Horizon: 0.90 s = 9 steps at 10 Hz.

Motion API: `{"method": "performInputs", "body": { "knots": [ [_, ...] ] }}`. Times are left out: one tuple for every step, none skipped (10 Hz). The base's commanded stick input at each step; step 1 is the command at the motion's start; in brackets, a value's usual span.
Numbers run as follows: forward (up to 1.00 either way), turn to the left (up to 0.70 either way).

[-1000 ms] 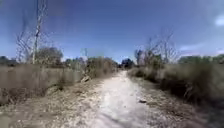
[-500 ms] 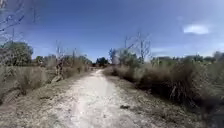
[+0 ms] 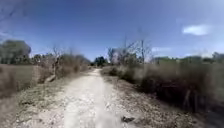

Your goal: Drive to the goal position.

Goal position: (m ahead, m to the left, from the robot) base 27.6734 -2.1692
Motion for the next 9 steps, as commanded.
{"method": "performInputs", "body": {
  "knots": [
    [0.7, 0.05],
    [0.7, 0.0],
    [0.7, 0.0],
    [0.7, 0.0],
    [0.7, 0.0],
    [0.7, 0.0],
    [0.7, 0.0],
    [0.7, 0.0],
    [0.7, 0.0]
  ]
}}
